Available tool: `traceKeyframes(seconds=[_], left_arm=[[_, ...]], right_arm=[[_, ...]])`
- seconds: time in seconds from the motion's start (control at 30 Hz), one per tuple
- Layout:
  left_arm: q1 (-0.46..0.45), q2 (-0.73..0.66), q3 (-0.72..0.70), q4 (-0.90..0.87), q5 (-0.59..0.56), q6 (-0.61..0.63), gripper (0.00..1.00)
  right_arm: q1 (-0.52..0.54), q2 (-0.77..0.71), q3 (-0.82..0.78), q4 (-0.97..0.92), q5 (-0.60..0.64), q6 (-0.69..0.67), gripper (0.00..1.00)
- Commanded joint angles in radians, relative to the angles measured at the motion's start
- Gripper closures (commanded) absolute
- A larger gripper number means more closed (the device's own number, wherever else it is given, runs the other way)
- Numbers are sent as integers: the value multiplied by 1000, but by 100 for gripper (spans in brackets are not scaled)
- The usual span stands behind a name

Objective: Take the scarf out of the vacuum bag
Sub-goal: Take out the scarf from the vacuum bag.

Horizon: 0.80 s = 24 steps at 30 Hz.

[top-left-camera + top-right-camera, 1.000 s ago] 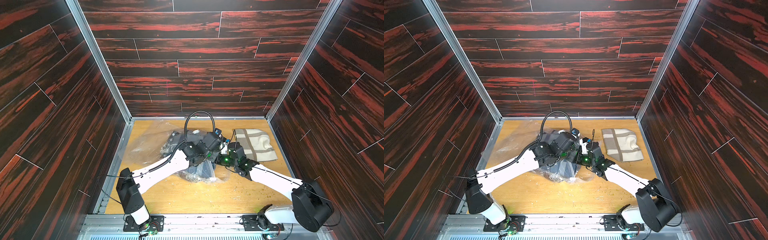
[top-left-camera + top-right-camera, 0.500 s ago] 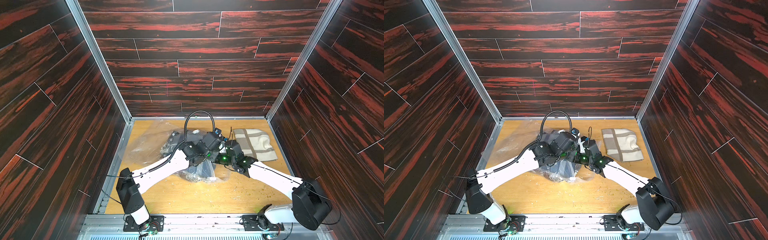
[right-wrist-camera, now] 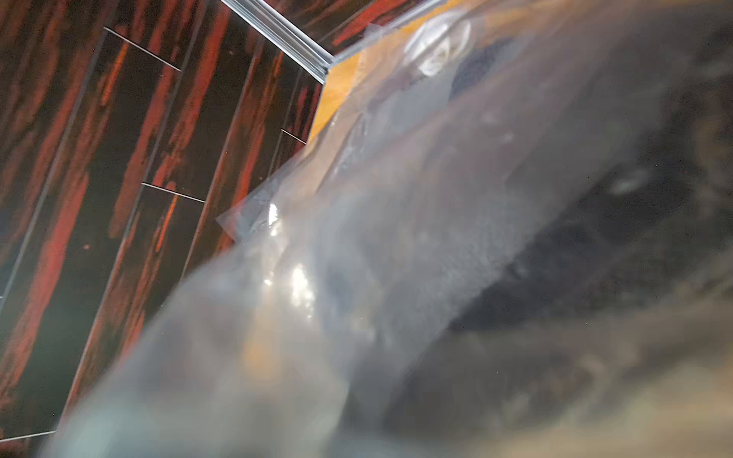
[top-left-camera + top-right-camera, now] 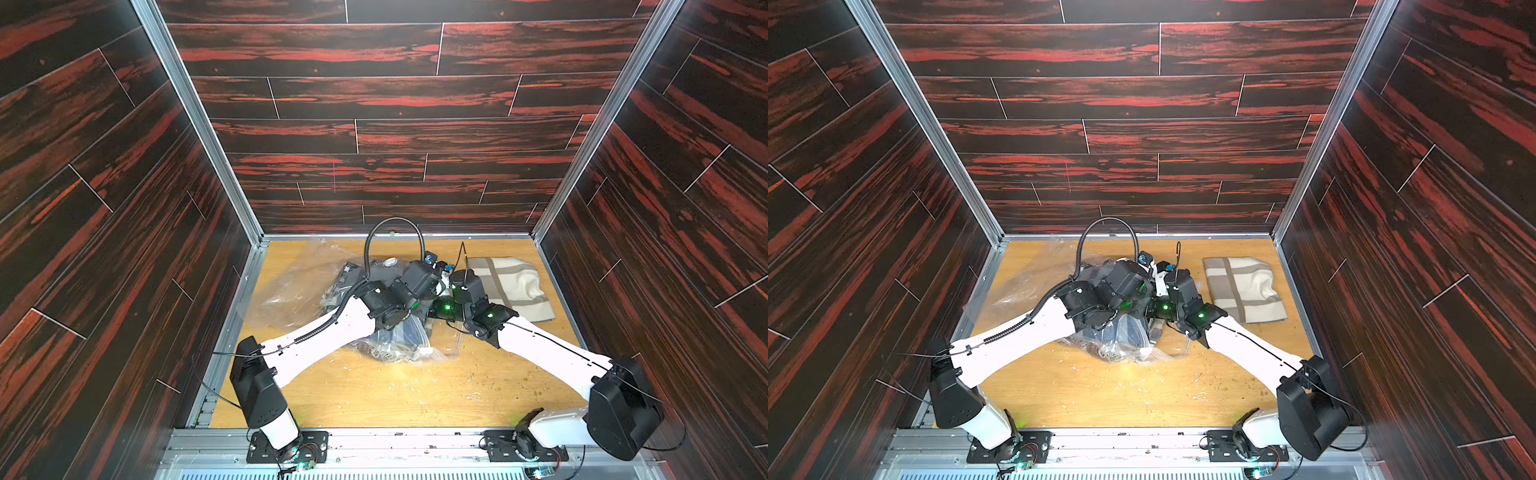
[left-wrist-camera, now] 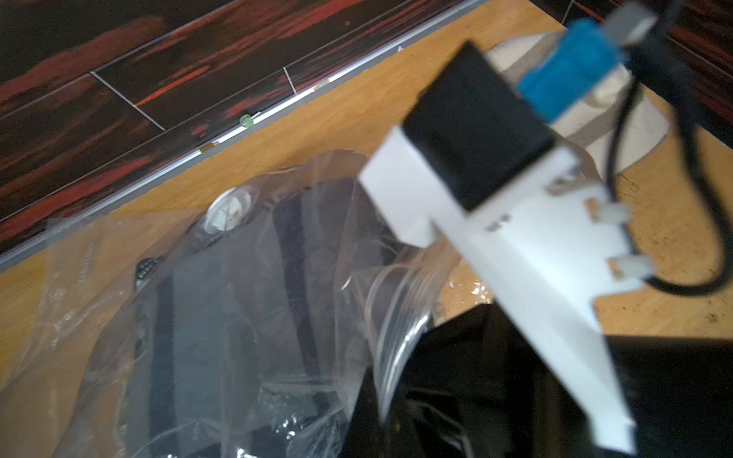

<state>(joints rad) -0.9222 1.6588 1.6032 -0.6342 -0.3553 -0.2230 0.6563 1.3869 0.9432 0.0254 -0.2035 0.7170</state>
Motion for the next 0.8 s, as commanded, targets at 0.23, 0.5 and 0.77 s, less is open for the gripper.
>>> traceKeyframes(seconds=[0.23, 0.5, 0.77], left_arm=[[37, -71, 6, 7, -41, 21, 100], [49, -106, -53, 42, -34, 25, 100], [55, -145, -89, 50, -33, 22, 100]], right_arm=[[1, -72, 3, -41, 88, -25, 100], [-16, -125, -5, -110, 128, -35, 100], [-19, -147, 64, -183, 165, -52, 100]])
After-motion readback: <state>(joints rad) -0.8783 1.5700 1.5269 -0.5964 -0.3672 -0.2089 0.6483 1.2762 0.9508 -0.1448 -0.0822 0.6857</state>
